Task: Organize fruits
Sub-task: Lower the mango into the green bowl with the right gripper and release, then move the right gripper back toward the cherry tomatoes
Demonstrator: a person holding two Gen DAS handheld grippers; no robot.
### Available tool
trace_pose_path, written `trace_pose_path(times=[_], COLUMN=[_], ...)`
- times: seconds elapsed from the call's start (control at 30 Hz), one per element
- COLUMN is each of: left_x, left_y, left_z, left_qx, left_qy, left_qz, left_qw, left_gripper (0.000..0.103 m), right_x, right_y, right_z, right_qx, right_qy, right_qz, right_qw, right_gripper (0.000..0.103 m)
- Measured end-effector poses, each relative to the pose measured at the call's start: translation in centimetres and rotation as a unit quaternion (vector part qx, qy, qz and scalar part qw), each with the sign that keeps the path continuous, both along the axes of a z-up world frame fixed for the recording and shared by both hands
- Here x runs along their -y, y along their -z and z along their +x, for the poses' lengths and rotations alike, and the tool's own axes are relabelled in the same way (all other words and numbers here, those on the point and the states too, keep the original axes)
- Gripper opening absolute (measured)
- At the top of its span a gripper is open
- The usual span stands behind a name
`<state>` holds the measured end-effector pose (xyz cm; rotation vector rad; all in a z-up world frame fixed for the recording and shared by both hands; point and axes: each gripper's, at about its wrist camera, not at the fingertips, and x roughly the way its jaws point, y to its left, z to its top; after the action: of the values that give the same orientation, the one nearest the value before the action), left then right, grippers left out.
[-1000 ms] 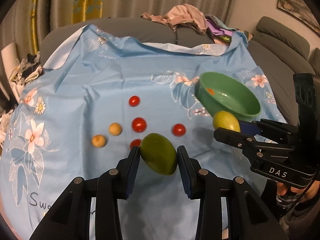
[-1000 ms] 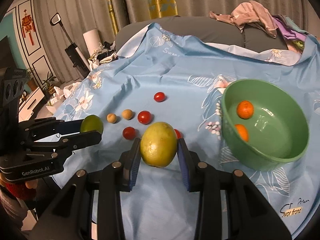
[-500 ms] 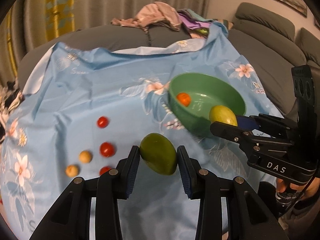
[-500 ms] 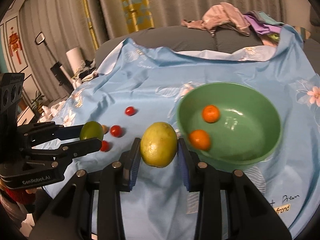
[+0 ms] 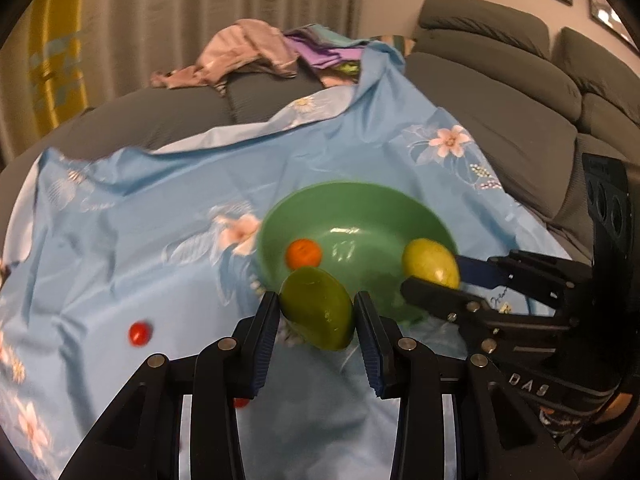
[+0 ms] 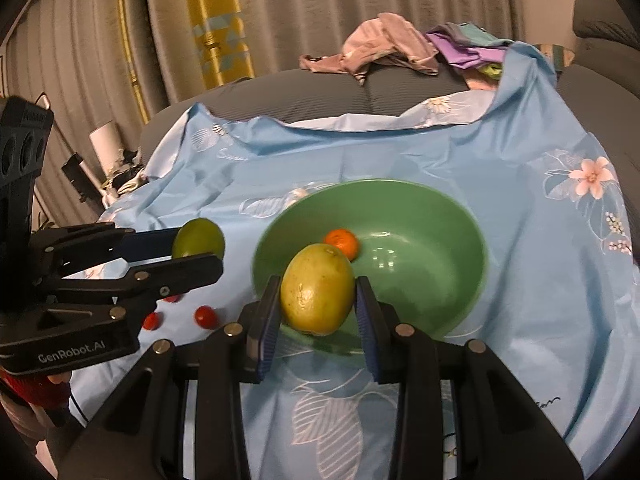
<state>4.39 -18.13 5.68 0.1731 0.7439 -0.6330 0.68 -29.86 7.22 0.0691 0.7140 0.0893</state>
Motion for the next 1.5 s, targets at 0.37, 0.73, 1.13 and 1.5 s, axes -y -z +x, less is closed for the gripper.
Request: trace_pose_path(times=[0.37,0.73,1.13,1.5], left_x=[3.7,4.3,4.0,0.9], left_y=[2.1,4.1,3.7,2.0], left_z=[2.6,3.7,2.9,0.3], left_qx=[-0.008,-0.027,-0.016,0.011], left_qy=[0.017,0.009,-0.008,-0.060], left_qz=[0.014,0.038,0.054,0.089], left_qw=[0.9997,0.9989,0.9984,0.9942], left_gripper=[0.039,0.039,0.040,0.063], right_x=[2.4,2.5,2.5,1.4], right_y=[1.4,2.5,2.1,0.2], right_z=[1.2,1.8,1.2,-1.0], right_qx=[-0.010,-0.024,-0.026,-0.012], right_qy=[0.032,0.034,0.042,0.031], right_qz=[-0.015,-0.022,-0.022,-0.005], right_qw=[0.999,0.999,0.999,0.999], right_gripper=[0.036,0.037,0.043,0.052])
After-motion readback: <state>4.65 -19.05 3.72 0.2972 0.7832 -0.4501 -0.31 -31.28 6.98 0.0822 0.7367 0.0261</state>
